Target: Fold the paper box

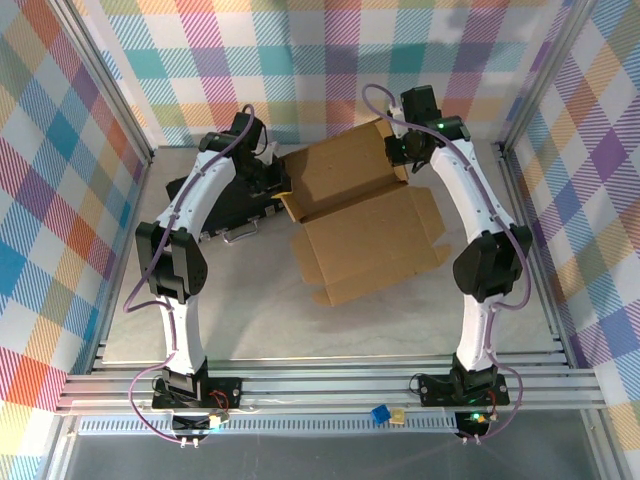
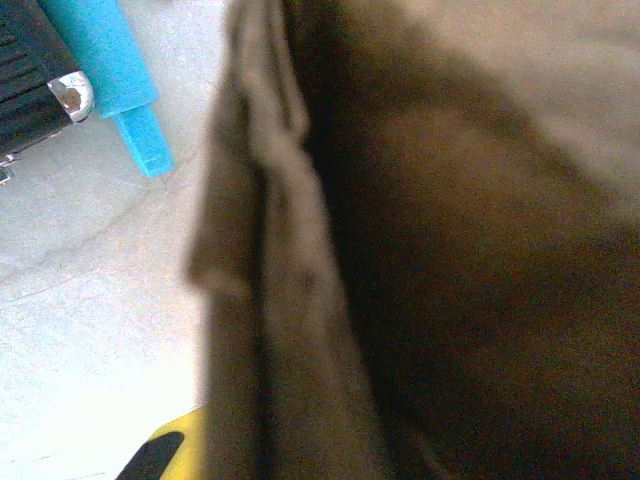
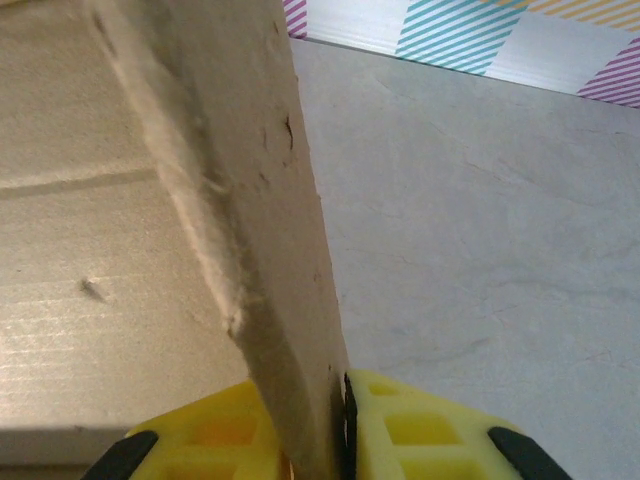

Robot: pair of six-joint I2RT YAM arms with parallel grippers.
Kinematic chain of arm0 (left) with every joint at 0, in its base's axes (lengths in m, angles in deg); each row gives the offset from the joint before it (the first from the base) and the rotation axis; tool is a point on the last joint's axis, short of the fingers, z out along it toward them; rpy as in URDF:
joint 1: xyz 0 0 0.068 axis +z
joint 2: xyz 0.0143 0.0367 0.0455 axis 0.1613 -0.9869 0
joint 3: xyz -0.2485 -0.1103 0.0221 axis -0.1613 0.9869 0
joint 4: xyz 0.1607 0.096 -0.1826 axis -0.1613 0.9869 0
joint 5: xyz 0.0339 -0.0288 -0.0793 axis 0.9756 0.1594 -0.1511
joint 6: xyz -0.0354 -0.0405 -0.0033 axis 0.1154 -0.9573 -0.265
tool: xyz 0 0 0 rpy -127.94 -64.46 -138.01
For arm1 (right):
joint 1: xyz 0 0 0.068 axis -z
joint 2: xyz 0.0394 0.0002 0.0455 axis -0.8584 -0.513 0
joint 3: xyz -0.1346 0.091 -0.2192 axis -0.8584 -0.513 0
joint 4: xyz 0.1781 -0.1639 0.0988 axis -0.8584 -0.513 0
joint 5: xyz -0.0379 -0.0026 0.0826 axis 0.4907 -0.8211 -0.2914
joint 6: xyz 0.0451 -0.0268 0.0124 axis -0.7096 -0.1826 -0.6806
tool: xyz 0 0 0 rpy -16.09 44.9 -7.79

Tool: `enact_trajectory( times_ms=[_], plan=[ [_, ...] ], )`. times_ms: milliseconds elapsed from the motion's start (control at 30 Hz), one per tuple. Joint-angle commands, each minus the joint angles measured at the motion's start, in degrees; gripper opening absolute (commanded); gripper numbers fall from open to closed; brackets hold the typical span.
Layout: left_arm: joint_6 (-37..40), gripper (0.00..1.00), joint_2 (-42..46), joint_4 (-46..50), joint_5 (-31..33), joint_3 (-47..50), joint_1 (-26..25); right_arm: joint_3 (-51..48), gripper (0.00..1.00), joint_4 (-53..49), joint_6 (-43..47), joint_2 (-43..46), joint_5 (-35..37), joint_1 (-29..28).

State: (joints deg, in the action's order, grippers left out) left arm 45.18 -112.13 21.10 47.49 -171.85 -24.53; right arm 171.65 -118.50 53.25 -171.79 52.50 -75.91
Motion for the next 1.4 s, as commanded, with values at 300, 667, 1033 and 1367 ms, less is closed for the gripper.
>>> enact_trajectory(
  times_ms=[300, 667, 1033, 1367],
  plan=[
    [0.92, 0.00, 3.38, -1.56, -3.72, -1.96, -0.09, 7.24, 0.16, -2.86, -1.10, -4.90, 3.29, 0.43],
    [-0.26, 0.00, 3.44, -0.73, -2.04, -1.87, -0.13, 9.17, 0.00, -5.07, -2.91, -5.98, 18.16, -1.30],
    [-1.99, 0.00, 2.89, -0.42, 0.44, -2.44, -0.63, 9.12, 0.00, -8.61, -3.99, -5.66, 27.47, -4.98],
    [-2.78, 0.00, 1.27, 2.45, 2.21, -4.78, -0.69, 9.06, 0.21, -5.37, -1.98, -1.21, 4.68, -2.70]
  ],
)
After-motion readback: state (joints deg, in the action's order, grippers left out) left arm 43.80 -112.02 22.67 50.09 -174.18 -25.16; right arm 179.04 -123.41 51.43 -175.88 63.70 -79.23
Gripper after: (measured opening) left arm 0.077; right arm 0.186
